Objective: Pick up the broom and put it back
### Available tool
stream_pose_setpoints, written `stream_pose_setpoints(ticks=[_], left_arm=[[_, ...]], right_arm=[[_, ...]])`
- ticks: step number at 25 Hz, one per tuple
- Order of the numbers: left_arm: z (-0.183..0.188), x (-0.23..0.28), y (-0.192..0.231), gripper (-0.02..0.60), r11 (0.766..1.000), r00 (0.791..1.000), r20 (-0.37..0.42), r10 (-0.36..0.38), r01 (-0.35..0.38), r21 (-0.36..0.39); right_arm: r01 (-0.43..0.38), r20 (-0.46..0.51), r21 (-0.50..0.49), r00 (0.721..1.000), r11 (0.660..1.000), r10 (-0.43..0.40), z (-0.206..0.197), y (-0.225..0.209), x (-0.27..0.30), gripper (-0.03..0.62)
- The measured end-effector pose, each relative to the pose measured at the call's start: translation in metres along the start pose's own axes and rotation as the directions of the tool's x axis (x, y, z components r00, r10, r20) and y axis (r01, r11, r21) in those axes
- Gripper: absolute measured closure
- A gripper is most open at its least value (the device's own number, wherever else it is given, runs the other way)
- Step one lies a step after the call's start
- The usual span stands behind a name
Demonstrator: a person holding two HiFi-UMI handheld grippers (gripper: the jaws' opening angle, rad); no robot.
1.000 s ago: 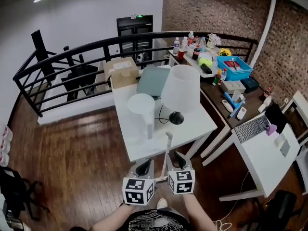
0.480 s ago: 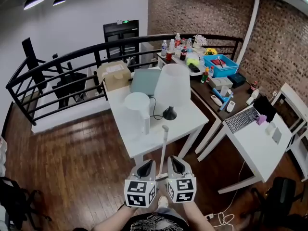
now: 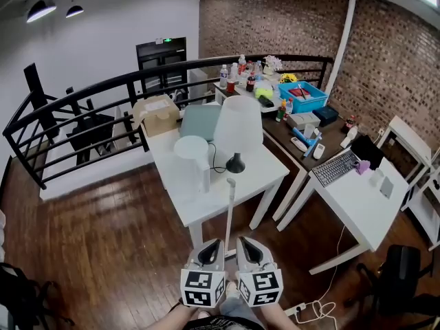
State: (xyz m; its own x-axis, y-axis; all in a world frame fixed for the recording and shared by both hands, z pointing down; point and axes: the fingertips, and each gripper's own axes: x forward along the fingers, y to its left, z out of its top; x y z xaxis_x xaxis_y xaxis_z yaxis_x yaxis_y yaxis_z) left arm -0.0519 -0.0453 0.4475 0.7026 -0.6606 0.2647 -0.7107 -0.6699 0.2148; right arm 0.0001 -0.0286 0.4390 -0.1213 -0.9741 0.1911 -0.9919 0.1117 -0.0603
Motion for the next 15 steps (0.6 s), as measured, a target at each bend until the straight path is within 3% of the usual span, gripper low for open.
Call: stream_pose_setpoints(ticks=[15], left_arm=[[-0.005, -0.037, -0.013, 0.577, 0.997, 0.998, 0.024, -0.066, 0.065, 0.03]], right_arm=[[0.031, 0.011, -0.005, 0.999, 0.999, -0.031, -0.006, 0.028, -0.035, 0.602]])
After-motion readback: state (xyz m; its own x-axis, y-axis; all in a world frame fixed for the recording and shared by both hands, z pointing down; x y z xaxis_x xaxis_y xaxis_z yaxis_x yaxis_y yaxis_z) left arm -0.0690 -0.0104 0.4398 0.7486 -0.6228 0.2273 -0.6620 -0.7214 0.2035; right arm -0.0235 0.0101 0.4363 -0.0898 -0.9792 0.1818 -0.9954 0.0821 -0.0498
